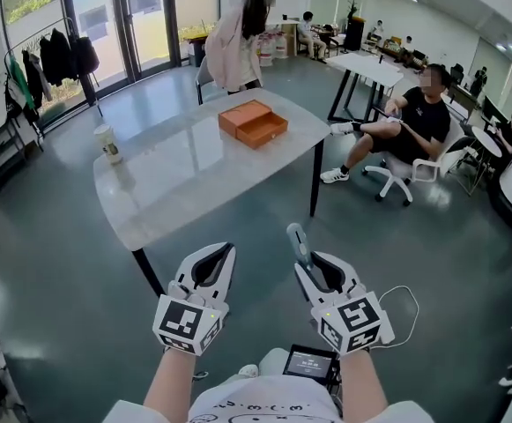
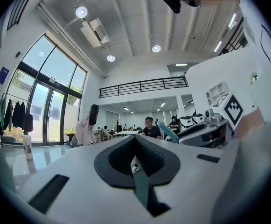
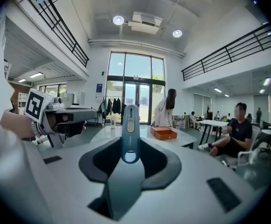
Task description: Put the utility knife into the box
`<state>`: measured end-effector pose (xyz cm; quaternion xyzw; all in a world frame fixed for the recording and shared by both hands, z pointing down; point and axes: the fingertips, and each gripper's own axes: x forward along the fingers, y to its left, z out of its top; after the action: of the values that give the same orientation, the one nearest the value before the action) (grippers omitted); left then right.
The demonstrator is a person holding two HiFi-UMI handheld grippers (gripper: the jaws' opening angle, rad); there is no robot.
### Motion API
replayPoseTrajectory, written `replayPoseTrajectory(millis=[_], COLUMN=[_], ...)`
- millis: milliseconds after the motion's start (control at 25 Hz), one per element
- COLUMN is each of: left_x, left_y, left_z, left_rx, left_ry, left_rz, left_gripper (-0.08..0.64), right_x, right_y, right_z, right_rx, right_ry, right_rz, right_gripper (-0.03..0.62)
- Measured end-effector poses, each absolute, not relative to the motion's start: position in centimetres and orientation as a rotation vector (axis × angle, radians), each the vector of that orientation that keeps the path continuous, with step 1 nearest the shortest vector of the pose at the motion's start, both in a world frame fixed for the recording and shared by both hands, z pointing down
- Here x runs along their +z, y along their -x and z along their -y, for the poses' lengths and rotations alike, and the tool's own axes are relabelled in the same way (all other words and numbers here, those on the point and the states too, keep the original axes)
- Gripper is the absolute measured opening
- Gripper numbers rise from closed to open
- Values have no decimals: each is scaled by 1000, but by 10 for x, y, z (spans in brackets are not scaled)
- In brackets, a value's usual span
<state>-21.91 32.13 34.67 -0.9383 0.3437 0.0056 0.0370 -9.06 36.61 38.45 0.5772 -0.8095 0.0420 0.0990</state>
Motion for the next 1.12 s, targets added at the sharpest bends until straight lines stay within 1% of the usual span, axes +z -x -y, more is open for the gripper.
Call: replayPoseTrajectory(millis=[520,720,1120], left_x=[352,350,352], left_y=[216,192,131], left_z=[-246,-203,-110], left_rx=[23,16,-4], left_ry=[2853,2841,2821], left_rz=[-1163,-1183,-1250], left_gripper=[15,15,15], right_x=[386,385,388], right_y=[84,64,3], right_z=[-284,-238,-142], right_rx=[109,111,148], right_ry=[-1615,-1587,-1527], right_rz=[2455,2487,2527], right_gripper=[132,132,132])
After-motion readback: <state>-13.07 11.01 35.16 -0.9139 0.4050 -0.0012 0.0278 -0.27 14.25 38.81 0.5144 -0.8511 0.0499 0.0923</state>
